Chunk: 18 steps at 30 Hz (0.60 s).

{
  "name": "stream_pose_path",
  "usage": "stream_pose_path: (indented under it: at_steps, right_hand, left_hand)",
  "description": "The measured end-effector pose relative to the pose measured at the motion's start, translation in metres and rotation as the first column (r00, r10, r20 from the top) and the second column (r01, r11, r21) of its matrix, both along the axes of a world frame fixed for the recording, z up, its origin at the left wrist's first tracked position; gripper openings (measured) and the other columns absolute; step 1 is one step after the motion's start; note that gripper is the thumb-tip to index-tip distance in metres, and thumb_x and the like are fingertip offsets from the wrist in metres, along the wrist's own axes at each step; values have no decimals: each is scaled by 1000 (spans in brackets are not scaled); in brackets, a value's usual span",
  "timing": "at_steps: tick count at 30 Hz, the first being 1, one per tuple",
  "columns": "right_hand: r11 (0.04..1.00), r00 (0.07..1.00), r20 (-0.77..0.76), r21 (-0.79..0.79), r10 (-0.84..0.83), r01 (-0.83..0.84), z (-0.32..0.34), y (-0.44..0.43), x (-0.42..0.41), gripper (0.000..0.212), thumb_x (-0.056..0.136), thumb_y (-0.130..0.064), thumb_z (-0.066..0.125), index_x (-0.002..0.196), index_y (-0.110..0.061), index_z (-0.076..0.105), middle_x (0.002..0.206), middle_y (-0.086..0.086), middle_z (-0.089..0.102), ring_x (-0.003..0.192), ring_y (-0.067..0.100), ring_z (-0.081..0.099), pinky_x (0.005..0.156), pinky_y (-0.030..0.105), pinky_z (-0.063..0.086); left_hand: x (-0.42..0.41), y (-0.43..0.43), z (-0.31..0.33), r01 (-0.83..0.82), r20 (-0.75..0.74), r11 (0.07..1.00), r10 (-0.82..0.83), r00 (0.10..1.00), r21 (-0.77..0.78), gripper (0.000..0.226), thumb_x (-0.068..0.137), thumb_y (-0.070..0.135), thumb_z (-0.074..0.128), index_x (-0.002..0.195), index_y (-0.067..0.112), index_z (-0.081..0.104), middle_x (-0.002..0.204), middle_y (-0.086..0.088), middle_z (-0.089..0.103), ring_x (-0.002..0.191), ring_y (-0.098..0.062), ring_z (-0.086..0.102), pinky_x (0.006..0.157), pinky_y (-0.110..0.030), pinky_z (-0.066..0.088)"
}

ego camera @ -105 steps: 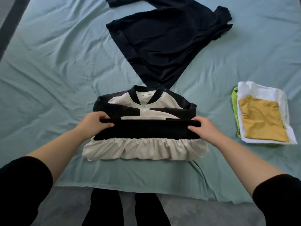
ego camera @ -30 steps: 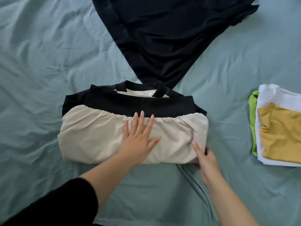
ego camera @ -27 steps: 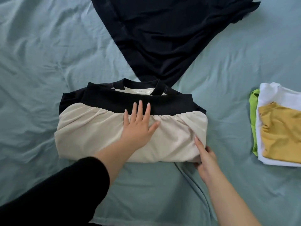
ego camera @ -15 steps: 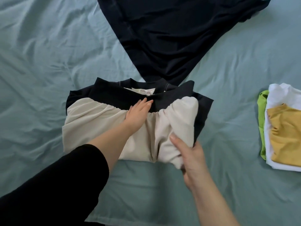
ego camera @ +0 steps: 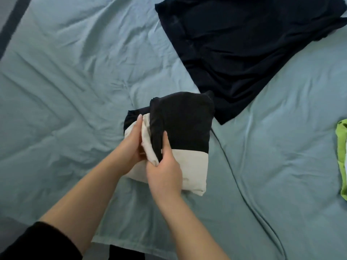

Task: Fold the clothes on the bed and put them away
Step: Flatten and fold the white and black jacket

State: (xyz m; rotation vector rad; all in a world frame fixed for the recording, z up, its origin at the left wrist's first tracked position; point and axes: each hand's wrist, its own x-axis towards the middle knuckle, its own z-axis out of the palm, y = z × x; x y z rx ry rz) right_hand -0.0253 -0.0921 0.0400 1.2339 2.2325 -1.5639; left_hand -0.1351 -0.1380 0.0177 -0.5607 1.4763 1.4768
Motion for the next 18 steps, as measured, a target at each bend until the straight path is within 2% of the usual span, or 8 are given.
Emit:
stream_pose_path:
  at_steps: [5, 7, 9, 10, 11, 13, 15, 18]
  right_hand:
    - [932, 905, 236, -20, 355, -361, -40, -25, -17, 94, 91, -26, 54, 147, -39, -20, 120, 7, 57, 102, 30, 60, 79, 37, 47]
    - [893, 862, 232, -97, 450, -440, -45, -24, -19, 101, 87, -24, 57, 148, -33, -23, 116, 11, 56, 101, 33, 59, 81, 41, 50]
    - [871, 880, 92, -226, 466, -437, -36, -14, -17, 93, 82, -21, 59, 153, -28, -1, 104, 7, 60, 95, 30, 61, 82, 43, 52]
    - [876, 893, 6, -198, 450, -440, -31, -5, -14, 75, 79, -22, 57, 148, -25, 28, 95, 4, 61, 90, 26, 61, 81, 41, 51]
    - [908, 907, -71, -23, 416, -418, -28, 4, -10, 54, 77, -25, 54, 131, -23, 53, 91, 0, 61, 89, 23, 59, 80, 38, 49]
    - [844, 938, -129, 487, 323, -224, -31, 24, 2, 38, 82, -28, 53, 119, -26, 64, 108, -5, 63, 103, 17, 55, 88, 34, 43]
    - [713, 955, 53, 654, 292, -254, -39, 36, 10, 54, 92, -40, 50, 144, -30, 39, 149, -6, 40, 139, 18, 31, 110, 39, 25]
    - [658, 807, 447, 480, 386, -580, -67, 33, 14, 70, 96, -61, 21, 152, -30, -7, 161, -5, -16, 147, 18, -18, 116, 47, -12]
  left_hand:
    - [5, -20, -12, 216, -361, 957, -273, 892, -192, 39, 89, 39, 66, 126, 27, 58, 116, 6, 68, 109, -13, 64, 101, -36, 48]
    - [7, -20, -26, 174, -440, 926, -317, 840, -335, 49, 84, 23, 72, 129, 26, 52, 121, 6, 63, 111, -16, 60, 99, -37, 48]
    - [4, -19, -39, 127, -484, 913, -318, 815, -387, 48, 87, 19, 66, 132, 26, 50, 120, 4, 61, 111, -20, 58, 97, -39, 48]
    - [4, -19, -42, 139, -503, 898, -355, 788, -417, 45, 89, 21, 63, 131, 27, 50, 119, 5, 61, 110, -21, 58, 92, -36, 47]
    - [3, -19, -44, 151, -523, 875, -405, 749, -461, 41, 91, 24, 60, 131, 28, 49, 118, 5, 61, 110, -22, 58, 87, -33, 45]
    - [3, -21, -44, 152, -537, 797, -521, 664, -585, 45, 93, 33, 56, 136, 31, 40, 123, 2, 59, 110, -26, 58, 80, -34, 42]
    - [7, -20, -36, 85, -487, 626, -677, 552, -775, 68, 94, 36, 56, 150, 31, 18, 139, -2, 50, 122, -28, 51, 92, -42, 43]
    - [24, -3, -26, -123, -458, 441, -865, 207, -889, 80, 93, 34, 52, 154, 28, 1, 160, -1, 18, 146, -24, 21, 115, -49, 18]
